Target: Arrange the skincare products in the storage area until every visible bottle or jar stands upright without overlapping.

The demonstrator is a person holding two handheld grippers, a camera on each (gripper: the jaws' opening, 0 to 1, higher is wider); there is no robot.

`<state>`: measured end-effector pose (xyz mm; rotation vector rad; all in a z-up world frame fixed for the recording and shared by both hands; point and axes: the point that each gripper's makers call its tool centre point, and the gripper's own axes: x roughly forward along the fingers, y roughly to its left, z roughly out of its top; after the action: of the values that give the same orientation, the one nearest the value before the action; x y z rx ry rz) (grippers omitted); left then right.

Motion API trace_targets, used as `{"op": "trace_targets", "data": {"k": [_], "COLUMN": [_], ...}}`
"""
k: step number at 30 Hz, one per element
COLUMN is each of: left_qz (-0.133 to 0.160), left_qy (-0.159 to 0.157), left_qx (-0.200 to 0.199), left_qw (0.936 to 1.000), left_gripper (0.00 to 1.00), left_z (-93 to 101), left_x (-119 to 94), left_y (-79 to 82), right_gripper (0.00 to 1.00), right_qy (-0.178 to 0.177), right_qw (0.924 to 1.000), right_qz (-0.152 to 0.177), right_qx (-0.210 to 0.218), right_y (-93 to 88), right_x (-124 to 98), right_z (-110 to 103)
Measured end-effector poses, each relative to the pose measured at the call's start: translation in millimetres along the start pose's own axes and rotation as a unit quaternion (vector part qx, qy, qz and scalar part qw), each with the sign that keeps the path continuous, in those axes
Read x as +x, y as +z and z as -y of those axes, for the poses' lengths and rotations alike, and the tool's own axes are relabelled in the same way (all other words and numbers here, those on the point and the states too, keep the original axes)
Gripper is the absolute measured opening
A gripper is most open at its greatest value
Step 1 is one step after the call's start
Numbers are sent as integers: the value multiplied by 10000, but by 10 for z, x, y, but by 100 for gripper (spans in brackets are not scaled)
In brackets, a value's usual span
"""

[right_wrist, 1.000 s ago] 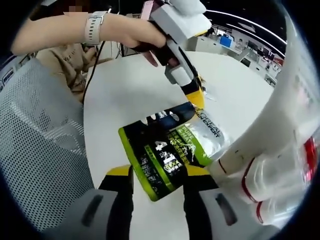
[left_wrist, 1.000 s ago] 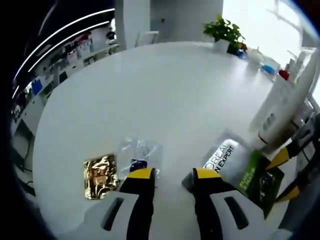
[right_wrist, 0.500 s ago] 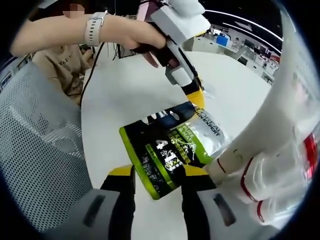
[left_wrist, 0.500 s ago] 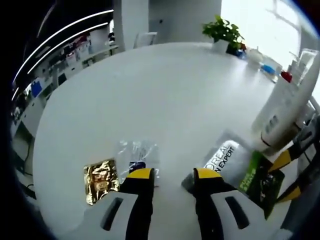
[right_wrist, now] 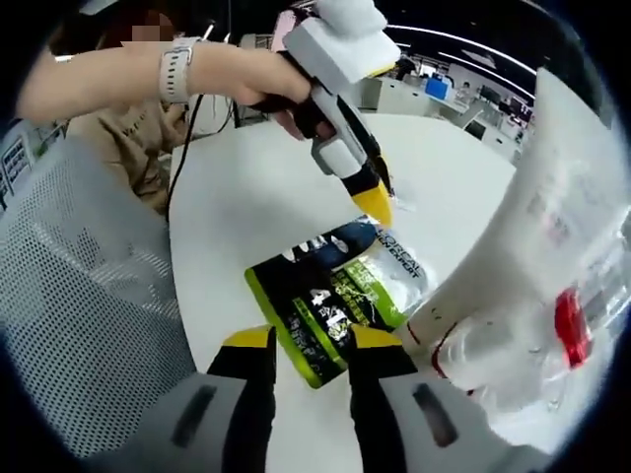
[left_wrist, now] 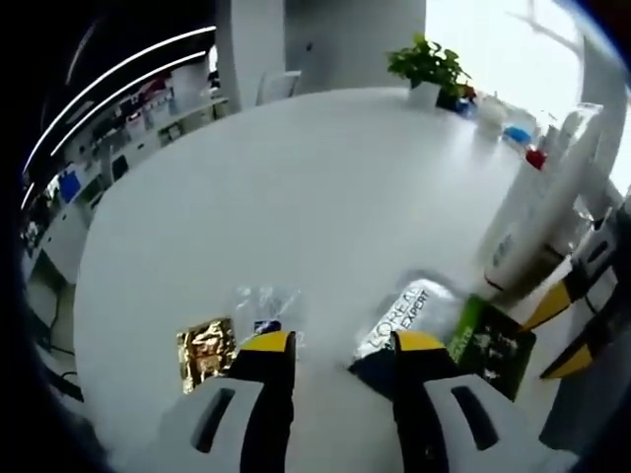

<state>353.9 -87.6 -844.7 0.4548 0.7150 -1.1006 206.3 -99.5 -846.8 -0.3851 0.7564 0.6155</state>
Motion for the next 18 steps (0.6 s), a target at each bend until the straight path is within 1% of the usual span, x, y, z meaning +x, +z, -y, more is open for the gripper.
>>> {"op": "trace_targets", "data": {"k": [5, 8, 13, 18], "left_qz": [76, 71, 46, 104], "left_qy": [-82, -139, -159, -177], "left_qx": [-23, 31, 69, 80], "left_qw": [9999, 9999, 9998, 9998], "left_gripper": [37, 38, 40, 44], "left_z": [128, 238, 362, 467], "left_x": [-145, -248, -416, -586], "left_y": [38, 36, 13, 32], "right_gripper": [29, 28, 28, 30], "right_qy": [49, 54, -38, -111], "right_qw": [9999, 9999, 9999, 9996], "right_qz": [97, 94, 158, 245], "right_qx": [-54, -30, 35, 90], "right_y": [62, 53, 46, 64], "right_x": [-166, -248, -422, -620], "right_z": [-64, -79, -49, -4]}}
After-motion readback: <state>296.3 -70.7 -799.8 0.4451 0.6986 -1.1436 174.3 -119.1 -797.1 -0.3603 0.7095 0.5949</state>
